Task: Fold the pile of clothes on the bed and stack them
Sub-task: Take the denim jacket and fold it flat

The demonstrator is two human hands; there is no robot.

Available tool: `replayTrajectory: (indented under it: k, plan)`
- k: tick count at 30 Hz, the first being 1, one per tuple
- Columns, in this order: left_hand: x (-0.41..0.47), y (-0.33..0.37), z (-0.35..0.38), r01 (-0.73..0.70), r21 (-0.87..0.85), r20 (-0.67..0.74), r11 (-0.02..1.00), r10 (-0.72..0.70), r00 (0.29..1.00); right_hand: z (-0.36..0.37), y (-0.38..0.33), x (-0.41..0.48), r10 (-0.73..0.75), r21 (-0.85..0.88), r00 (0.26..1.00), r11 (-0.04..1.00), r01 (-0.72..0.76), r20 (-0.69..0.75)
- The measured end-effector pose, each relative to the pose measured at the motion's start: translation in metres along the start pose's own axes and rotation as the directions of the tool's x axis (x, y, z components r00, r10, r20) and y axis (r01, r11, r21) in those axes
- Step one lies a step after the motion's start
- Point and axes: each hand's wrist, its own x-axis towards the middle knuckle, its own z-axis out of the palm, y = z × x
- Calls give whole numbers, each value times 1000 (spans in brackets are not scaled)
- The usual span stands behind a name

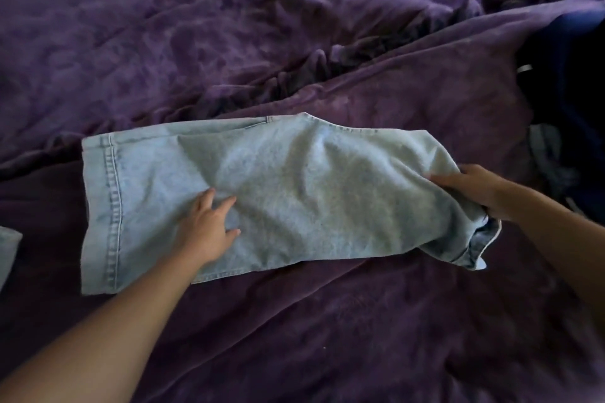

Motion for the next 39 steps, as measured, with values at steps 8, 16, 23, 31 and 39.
replayTrajectory:
  k: [8,16,23,31,39]
  plan:
    - [-1,-14,-29,-73,-69,161,995,83,983,11,-63,-60,22,198,989,979,-51,143]
    - [-45,-21,-37,-96,-427,-31,899,92,995,147,-158,-54,-45,290,996,957,20,80]
    - [-83,26,-17,-306,-348,-179,886,257,950,181,-131,-25,-105,184,986,975,127,-128]
    - [-47,62,-4,86,-865,136,494,66,989,150,-70,-6,22,271,990,963,16,-136]
    - [-47,23,-14,150,-850,244,505,126,962,167,-102,-76,-360,242,889,870,430,-283]
